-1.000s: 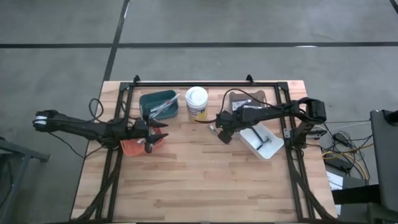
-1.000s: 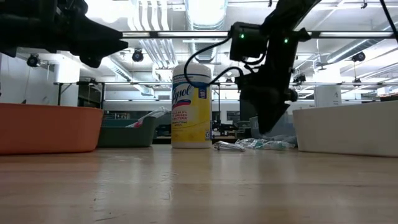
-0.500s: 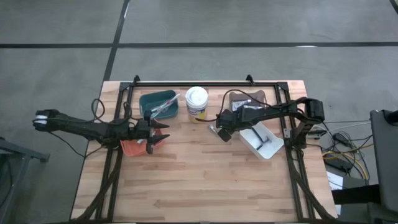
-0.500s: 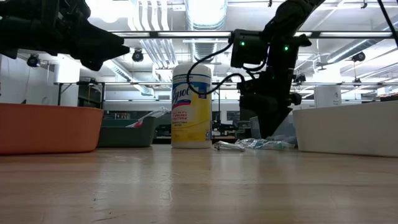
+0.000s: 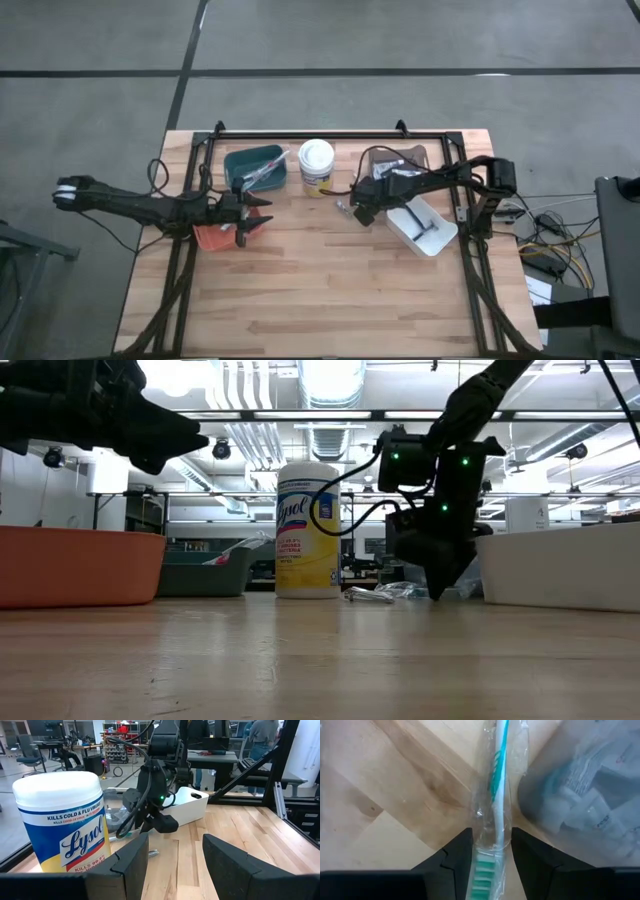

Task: Pick & Place Travel size toiletries
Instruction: Put the green toothbrush into the blue bin

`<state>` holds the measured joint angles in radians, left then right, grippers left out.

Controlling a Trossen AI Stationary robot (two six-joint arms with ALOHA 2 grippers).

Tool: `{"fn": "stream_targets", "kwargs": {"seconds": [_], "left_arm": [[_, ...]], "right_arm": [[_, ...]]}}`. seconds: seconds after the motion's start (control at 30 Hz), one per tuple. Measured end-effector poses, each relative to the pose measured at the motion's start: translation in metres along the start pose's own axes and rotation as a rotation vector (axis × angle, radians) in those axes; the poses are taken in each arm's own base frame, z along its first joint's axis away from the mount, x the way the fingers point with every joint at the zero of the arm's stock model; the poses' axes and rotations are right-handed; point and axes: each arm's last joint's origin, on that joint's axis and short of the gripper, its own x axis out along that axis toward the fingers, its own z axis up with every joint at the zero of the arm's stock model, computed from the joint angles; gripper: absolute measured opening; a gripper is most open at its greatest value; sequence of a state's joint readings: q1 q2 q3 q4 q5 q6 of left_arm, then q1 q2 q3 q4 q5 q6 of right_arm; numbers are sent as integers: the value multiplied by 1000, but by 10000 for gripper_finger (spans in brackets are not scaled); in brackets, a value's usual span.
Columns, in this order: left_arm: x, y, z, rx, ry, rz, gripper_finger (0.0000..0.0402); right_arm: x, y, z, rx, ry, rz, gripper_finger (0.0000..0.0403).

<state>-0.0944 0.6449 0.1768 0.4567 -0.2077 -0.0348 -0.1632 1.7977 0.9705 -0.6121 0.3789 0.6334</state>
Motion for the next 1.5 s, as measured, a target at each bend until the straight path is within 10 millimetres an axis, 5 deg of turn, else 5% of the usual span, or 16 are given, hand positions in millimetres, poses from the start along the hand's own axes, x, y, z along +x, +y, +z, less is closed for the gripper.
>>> {"fn": "stream_targets", "kwargs": {"seconds": [0.37,1.13,1.5], "left_arm": [[0,0,0,1,2,3,193],[0,0,0,2,0,2,193],[5,-1,-1,13,-10,3,193]], "right_arm": [[-10,5,6,-83,60,156,52],[-71,3,35,-210,12,237,27],[-115,28,43,-451,-83,404,27]]}}
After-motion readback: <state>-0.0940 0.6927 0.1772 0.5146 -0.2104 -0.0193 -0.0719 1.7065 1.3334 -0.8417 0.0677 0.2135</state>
